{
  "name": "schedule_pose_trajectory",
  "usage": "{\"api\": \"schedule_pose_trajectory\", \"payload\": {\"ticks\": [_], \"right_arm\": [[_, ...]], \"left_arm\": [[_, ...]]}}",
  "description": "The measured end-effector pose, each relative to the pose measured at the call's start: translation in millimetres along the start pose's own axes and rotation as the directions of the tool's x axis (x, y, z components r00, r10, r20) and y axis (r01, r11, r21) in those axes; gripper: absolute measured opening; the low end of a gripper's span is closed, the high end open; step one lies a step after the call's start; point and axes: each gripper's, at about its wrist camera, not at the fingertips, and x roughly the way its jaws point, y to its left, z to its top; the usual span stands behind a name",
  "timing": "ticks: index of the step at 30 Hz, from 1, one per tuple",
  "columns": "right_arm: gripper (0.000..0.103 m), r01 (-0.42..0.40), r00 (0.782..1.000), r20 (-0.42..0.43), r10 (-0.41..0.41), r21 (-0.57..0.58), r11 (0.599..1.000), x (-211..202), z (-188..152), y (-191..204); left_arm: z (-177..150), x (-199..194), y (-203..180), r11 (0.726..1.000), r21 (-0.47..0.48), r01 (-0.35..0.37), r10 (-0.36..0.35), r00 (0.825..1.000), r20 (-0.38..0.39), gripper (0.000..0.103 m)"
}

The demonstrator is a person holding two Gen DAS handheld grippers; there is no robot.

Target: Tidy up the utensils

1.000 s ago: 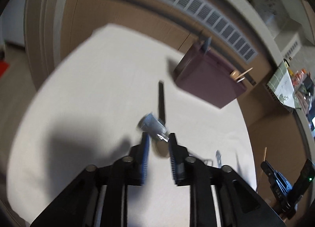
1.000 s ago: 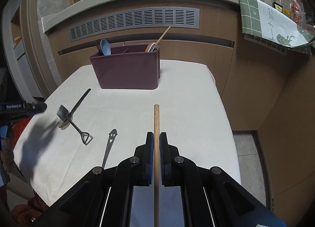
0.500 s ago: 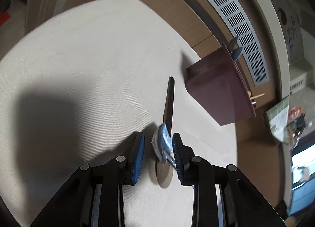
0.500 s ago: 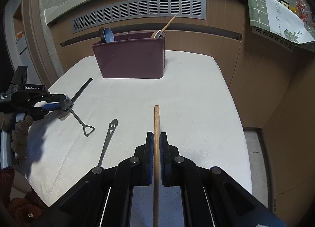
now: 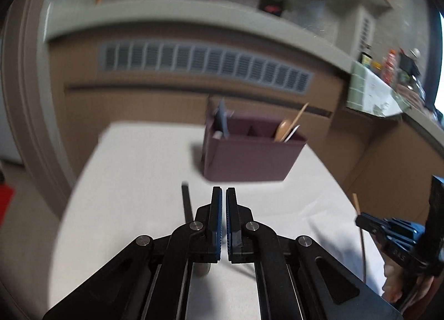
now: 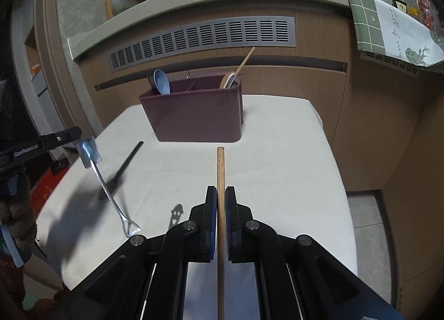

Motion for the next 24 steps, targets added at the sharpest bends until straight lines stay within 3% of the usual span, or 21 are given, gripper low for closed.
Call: {"api": "schedule_pose_trajectory", "payload": {"ticks": [7,10,13,15,17,18,19,20,24], "right_arm": [[0.005,-0.011,0.981,0.193,0.023,-0.062,0.998,-35,59,15],[0.005,0.001,0.971,0.239,0.019,-0.086,0.996,-44,75,19],[0.005,-0.005,0.975,0.219,0.025,-0.093,0.996,-37,72,20],[0.005,0.003,0.983,0.185,0.014,-0.089,0.996,-26,63,18],[0.005,0.01,0.989,0.146,0.002,-0.081,0.997,-17,53,15],[0.005,0.012,0.992,0.13,-0.002,-0.078,0.997,-14,47,12],[0.005,0.015,0.993,0.12,-0.006,-0.074,0.997,-12,43,10],[0.005,0.022,0.994,0.111,-0.014,-0.073,0.997,-10,37,9],[0.005,0.055,0.995,0.088,-0.047,-0.09,0.994,-4,19,10]], "left_arm": [[63,-30,-12,0.998,0.05,0.022,-0.029,0.99,0.141,0.0],[74,-23,4,0.999,-0.003,0.045,-0.044,0.994,0.098,0.0],[58,-3,21,0.997,-0.06,0.041,-0.04,0.999,0.016,0.002],[36,18,38,0.987,-0.132,0.093,-0.102,0.993,-0.062,0.005],[11,41,54,0.961,-0.231,0.15,-0.188,0.971,-0.149,0.015],[0,49,58,0.952,-0.265,0.151,-0.201,0.965,-0.171,0.03],[-12,55,63,0.946,-0.3,0.125,-0.186,0.965,-0.185,0.043],[-23,58,65,0.944,-0.315,0.098,-0.162,0.969,-0.185,0.046],[-51,73,53,0.957,-0.289,-0.02,-0.052,0.969,-0.24,0.047]]}}
